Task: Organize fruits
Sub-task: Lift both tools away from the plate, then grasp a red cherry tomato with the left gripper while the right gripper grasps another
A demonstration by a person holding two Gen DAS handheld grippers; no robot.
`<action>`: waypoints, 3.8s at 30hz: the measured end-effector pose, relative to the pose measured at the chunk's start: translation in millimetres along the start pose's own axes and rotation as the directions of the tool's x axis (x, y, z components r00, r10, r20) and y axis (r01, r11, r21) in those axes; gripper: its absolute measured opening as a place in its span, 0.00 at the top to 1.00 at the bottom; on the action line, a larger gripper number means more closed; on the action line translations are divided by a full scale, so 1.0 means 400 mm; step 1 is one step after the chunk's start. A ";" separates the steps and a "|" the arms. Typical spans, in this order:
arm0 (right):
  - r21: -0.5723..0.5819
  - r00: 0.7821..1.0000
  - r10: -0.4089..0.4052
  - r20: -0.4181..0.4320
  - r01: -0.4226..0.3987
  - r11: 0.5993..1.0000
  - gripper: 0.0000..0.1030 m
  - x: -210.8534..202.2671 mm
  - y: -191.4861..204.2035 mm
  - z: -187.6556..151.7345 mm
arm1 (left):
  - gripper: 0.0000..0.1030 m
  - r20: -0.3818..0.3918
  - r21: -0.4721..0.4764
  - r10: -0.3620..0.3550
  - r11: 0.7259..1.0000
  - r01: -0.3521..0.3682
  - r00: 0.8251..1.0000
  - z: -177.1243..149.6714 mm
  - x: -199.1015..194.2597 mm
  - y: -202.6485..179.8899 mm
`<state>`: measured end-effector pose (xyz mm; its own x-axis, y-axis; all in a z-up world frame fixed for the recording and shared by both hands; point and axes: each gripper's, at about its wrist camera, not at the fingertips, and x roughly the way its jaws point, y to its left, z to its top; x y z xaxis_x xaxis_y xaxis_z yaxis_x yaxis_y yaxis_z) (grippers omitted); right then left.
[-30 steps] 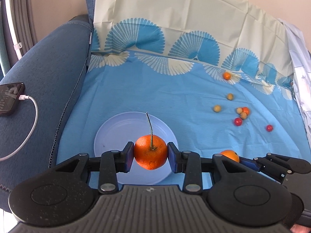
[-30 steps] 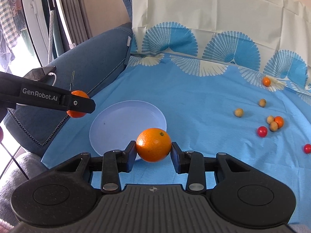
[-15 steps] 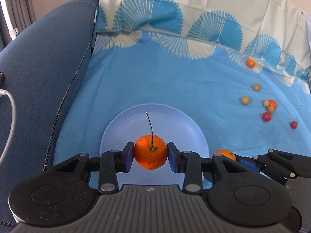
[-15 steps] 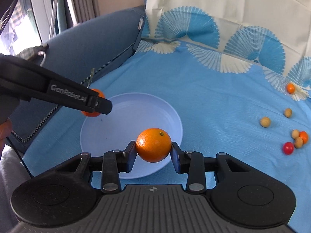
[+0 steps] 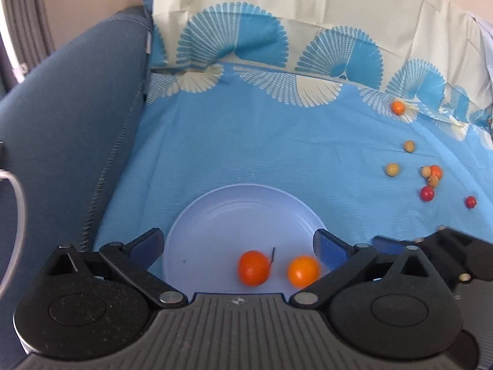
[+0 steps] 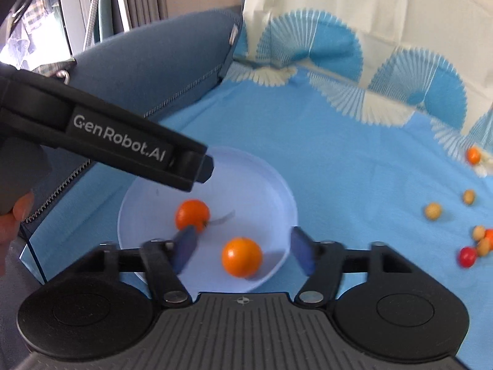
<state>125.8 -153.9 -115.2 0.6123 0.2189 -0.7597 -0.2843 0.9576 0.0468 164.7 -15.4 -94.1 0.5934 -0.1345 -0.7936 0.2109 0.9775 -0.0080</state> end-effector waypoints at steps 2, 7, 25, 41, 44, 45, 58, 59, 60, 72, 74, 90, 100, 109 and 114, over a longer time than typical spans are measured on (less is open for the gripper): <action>-0.013 1.000 -0.002 0.013 0.002 1.000 0.23 -0.041 -0.004 -0.003 | 0.00 0.024 0.005 0.010 1.000 -0.010 1.000 -0.008 -0.045 -0.006; 0.005 0.997 -0.029 0.073 0.028 1.000 0.05 -0.187 -0.032 -0.036 | 0.00 0.027 -0.018 0.007 1.000 -0.007 1.000 -0.047 -0.175 -0.026; 0.143 0.961 -0.193 0.196 0.167 0.976 0.01 -0.494 0.060 -0.143 | 0.00 0.127 -0.026 0.127 0.992 -0.125 0.984 -0.181 -0.460 -0.093; 0.201 0.941 -0.227 0.249 0.179 0.963 0.01 -0.596 0.065 -0.192 | 0.00 0.108 0.003 0.165 0.986 -0.166 0.980 -0.239 -0.526 -0.155; 0.191 0.943 -0.222 0.248 0.177 0.965 0.01 -0.597 0.069 -0.200 | 0.00 0.105 0.003 0.170 0.985 -0.172 0.980 -0.241 -0.521 -0.158; 0.186 0.944 -0.220 0.246 0.176 0.967 0.01 -0.596 0.069 -0.202 | 0.00 0.104 0.004 0.172 0.985 -0.174 0.980 -0.241 -0.519 -0.160; 0.161 0.953 -0.204 0.223 0.170 0.972 0.01 -0.571 0.067 -0.205 | 0.00 0.064 0.028 0.180 0.983 -0.182 0.982 -0.232 -0.470 -0.168; 0.162 0.954 -0.203 0.221 0.169 0.972 0.01 -0.568 0.065 -0.206 | 0.00 0.060 0.028 0.181 0.983 -0.183 0.982 -0.232 -0.465 -0.168; 0.164 0.954 -0.204 0.218 0.170 0.972 0.01 -0.565 0.063 -0.206 | 0.00 0.055 0.029 0.182 0.982 -0.184 0.982 -0.230 -0.460 -0.168; 0.254 0.928 -0.308 0.210 0.253 0.934 0.01 -0.552 -0.030 -0.225 | 0.00 0.018 0.091 0.110 0.990 -0.111 0.994 -0.190 -0.385 -0.241; 0.294 0.917 -0.342 0.206 0.275 0.915 0.01 -0.555 -0.070 -0.234 | 0.00 0.023 0.113 0.087 0.990 -0.089 0.996 -0.175 -0.368 -0.276; 0.550 0.814 -0.581 0.005 0.483 0.681 0.01 -0.463 -0.557 -0.309 | 0.00 -0.035 0.271 -0.075 0.959 0.082 0.997 -0.011 -0.003 -0.653; 0.559 0.788 -0.588 -0.184 0.576 0.597 0.01 -0.152 -0.928 -0.341 | 0.00 -0.114 0.313 -0.059 0.945 0.092 0.992 0.074 0.369 -0.861; 0.567 0.761 -0.624 -0.176 0.597 0.568 0.01 -0.018 -0.990 -0.383 | 0.00 -0.196 0.290 -0.100 0.944 0.156 0.975 0.097 0.544 -0.889; 0.562 0.759 -0.635 -0.146 0.592 0.578 0.01 -0.027 -0.986 -0.392 | 0.02 -0.196 0.330 -0.058 0.936 0.122 0.979 0.097 0.531 -0.911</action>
<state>115.7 -563.1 -227.2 0.5377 -0.4694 -0.7004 0.6123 0.7884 -0.0583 243.9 -406.5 -236.2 0.4160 -0.1568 -0.8958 0.5263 0.8448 0.0966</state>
